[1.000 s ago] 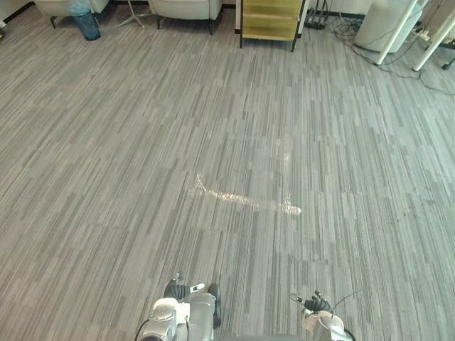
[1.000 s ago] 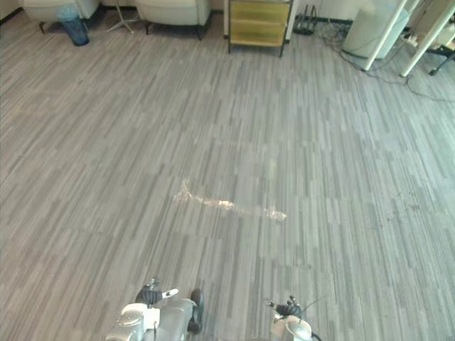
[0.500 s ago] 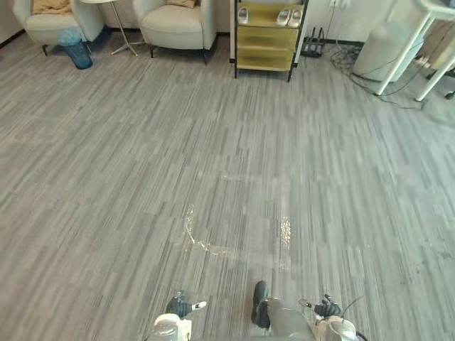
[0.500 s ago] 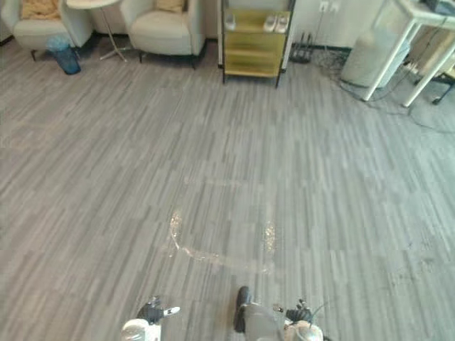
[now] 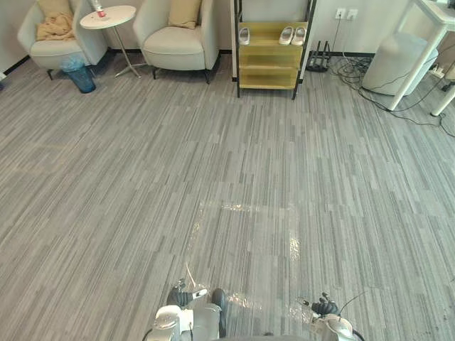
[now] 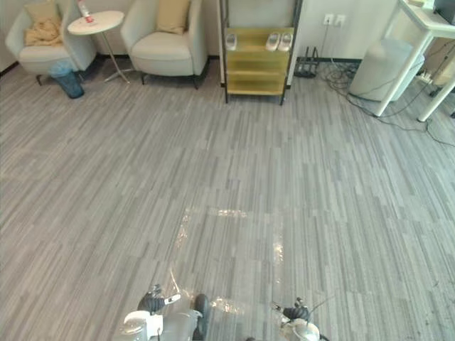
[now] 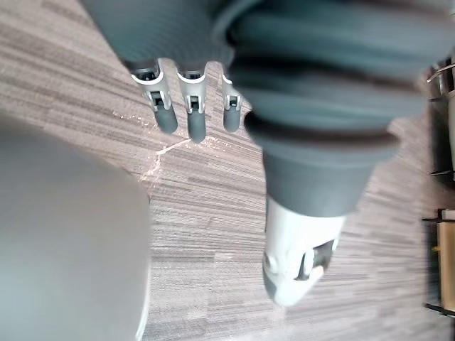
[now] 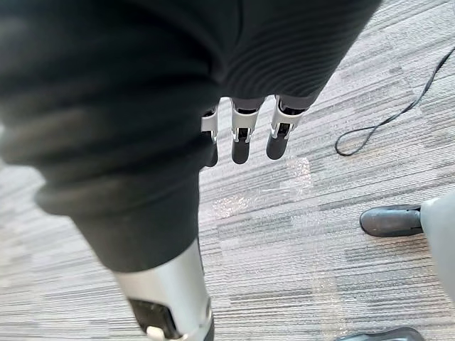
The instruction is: Pick up cushions and gather them together orderly.
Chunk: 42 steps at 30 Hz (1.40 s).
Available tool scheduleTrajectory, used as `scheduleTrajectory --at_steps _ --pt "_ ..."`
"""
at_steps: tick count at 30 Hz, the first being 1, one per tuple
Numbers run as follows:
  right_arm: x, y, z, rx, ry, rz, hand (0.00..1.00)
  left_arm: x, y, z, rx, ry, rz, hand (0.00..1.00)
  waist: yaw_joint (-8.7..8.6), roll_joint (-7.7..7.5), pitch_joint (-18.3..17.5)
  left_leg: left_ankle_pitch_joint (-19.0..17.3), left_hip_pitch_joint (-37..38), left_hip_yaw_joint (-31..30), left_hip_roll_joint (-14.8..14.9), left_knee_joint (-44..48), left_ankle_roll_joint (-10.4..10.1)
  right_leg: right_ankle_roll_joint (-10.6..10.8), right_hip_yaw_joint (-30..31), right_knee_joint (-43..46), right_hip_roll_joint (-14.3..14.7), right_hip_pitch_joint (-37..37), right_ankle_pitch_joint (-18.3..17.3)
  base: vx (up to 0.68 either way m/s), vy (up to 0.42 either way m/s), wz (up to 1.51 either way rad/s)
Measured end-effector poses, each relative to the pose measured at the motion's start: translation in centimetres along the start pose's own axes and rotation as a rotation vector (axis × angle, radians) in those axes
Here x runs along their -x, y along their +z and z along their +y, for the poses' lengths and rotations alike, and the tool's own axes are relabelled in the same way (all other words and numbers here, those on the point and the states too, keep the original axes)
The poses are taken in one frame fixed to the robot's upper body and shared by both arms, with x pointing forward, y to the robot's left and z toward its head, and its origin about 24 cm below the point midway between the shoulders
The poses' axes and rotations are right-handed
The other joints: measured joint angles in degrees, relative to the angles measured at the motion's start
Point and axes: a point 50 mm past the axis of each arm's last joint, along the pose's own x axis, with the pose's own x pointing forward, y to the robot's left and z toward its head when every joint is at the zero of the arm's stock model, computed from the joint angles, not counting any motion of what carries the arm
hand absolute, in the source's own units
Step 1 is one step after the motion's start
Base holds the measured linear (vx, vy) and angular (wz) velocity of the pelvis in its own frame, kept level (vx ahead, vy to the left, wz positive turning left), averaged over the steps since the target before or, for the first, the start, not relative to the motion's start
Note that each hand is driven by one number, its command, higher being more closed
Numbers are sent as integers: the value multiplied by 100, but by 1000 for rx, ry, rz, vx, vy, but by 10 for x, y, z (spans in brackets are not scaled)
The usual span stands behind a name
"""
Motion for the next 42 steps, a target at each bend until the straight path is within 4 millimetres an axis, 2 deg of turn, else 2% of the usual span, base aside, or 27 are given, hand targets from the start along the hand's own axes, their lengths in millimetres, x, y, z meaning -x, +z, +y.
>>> scheduleTrajectory --at_steps 2,3,4,5,6,7,9,11,12,13,14,15,16,17,18,19,20,22,23,25,27,28,29,31,33,36,42 --pt "0 -1 1 1 4 2 0 1 -2 -2 -20 -13 3 0 21 10 -12 -282 217 79 -13 89 83 99 242 1057 -82 -329 -55 413 150 -21" --pt "1 0 5 4 16 -1 0 1 -2 -3 -32 -20 5 0 18 -37 -27 -483 488 122 -92 38 155 343 383 2508 -249 -935 103 449 127 -14" --pt "1 -1 6 6 24 1 0 0 -2 -3 -45 -26 9 0 -4 -59 -15 -633 738 120 -149 15 210 371 345 3499 -449 -1289 106 452 99 -7" --pt "0 1 6 6 28 -2 0 0 -4 -2 -60 -27 17 0 -3 -58 -10 -699 978 117 -185 -36 220 269 209 3936 -578 -1419 42 571 56 5" --pt "1 -4 5 10 28 13 0 1 -8 0 -67 -26 31 0 -22 -42 -11 -724 1430 116 -189 -262 229 58 -188 4170 -768 -1539 -108 482 27 -1" --pt "1 -6 5 17 32 23 0 2 -11 1 -65 -22 39 0 -51 23 -40 -724 1716 116 -124 -470 228 -106 -490 4049 -803 -1691 -209 487 11 -1" --pt "0 -2 6 27 37 12 0 2 -10 6 -70 -9 38 0 -97 44 -54 -735 1983 102 35 -642 208 -206 -783 3453 -631 -1980 -284 395 -47 9" --pt "0 2 11 71 59 -4 0 3 -12 12 -76 3 44 0 -185 46 -59 -779 2146 74 281 -682 132 -248 -725 2031 -129 -2321 -33 514 -139 17" --pt "0 1 11 85 62 -4 0 3 -14 11 -75 2 48 0 -202 34 -62 -804 2240 49 327 -734 89 -255 -580 1362 49 -2388 292 538 -211 21" --pt "1 -4 9 99 61 7 0 4 -15 11 -74 2 52 0 -223 -64 -78 -892 2335 -59 287 -742 -57 -259 -316 389 214 -2373 1034 457 -209 34" --pt "2 -7 4 90 51 14 0 5 -18 10 -71 -2 61 0 -249 -102 -98 -1008 2443 -208 277 -718 -214 -605 -154 313 259 -2344 1657 455 -203 23" --pt "0 -3 -4 108 35 5 0 5 -20 1 -60 -19 71 0 -253 100 -130 -1053 2494 -293 436 -695 -232 -578 -222 486 372 -2343 1603 442 -207 23" --pt "-2 2 -7 113 30 -9 0 6 -22 -5 -49 -35 77 0 -258 279 -186 -1049 2357 -529 580 -408 -241 -643 -307 483 474 -2298 1366 433 -195 19" --pt "-2 4 -11 103 17 -12 0 4 -17 -10 -38 -42 67 0 -271 401 -156 -1025 2230 -634 668 -12 -281 -714 -424 369 566 -2131 1293 410 -209 35" --pt "-2 3 -12 101 13 -7 0 3 -15 -11 -28 -41 61 0 -268 446 -134 -956 2104 -685 732 363 -394 -730 -477 272 624 -1960 1244 377 -188 40" --pt "-1 -3 -12 101 13 7 0 3 -13 -11 1 -32 57 0 -276 448 -123 -673 1772 -703 814 1298 -692 -761 -554 74 672 -1618 1155 443 -191 38" --pt "1 -6 -7 103 28 12 0 3 -12 -12 24 -27 49 0 -254 397 -90 -266 1353 -694 920 2373 -671 -801 -568 -123 683 -1272 1067 346 -127 29" --pt "1 -7 -8 89 23 17 0 3 -8 -14 35 -35 30 0 -195 353 -23 -551 752 -283 1162 3451 -569 -836 -578 -387 696 -779 1009 285 -69 3" --pt "1 -7 -7 72 22 18 0 2 -7 -14 35 -37 22 0 -185 343 -19 -646 536 -114 1239 3447 -513 -828 -568 -516 679 -617 1014 299 -36 -7" --pt "-1 -1 -5 52 26 4 0 2 -4 -14 35 -39 11 0 -179 342 -12 -739 198 -8 1233 2861 -434 -746 -522 -679 603 -362 1006 261 36 -10" --pt "-2 3 -5 44 18 -5 0 2 -3 -14 32 -39 8 0 -165 342 -10 -708 142 -155 1031 1290 -528 -571 -420 -687 432 -253 939 243 152 -17" --pt "-2 3 -10 37 2 -4 0 2 -3 -17 19 -51 8 0 -166 427 -37 -146 269 -459 870 145 -615 -427 -364 -675 420 -204 878 174 152 -11" --pt "-2 3 -12 38 -5 -3 0 2 -4 -18 12 -56 11 0 -157 504 -20 112 292 -589 831 -10 -721 -358 -328 -670 449 -185 839 220 205 -4" --pt "0 -5 -5 23 11 22 0 1 -3 -8 -12 -35 9 0 -161 216 -55 192 525 -590 473 -381 -575 -125 -207 -783 136 -103 776 188 146 13" --pt "2 -11 -9 16 -2 36 0 2 -7 -2 -20 -24 26 0 -155 106 -34 237 744 -493 288 -606 -507 -91 -157 -801 -52 7 756 190 96 3" --pt "4 -18 -13 18 -11 53 0 3 -12 -1 -11 -22 41 0 -158 66 -57 324 1111 -470 146 -981 -392 -49 -133 -834 -181 186 728 117 49 2" --pt "5 -21 -10 15 -5 60 0 4 -16 -1 -11 -25 58 0 -160 63 -76 537 1342 -480 106 -1437 -418 7 -122 -846 -182 197 675 20 -34 -1"
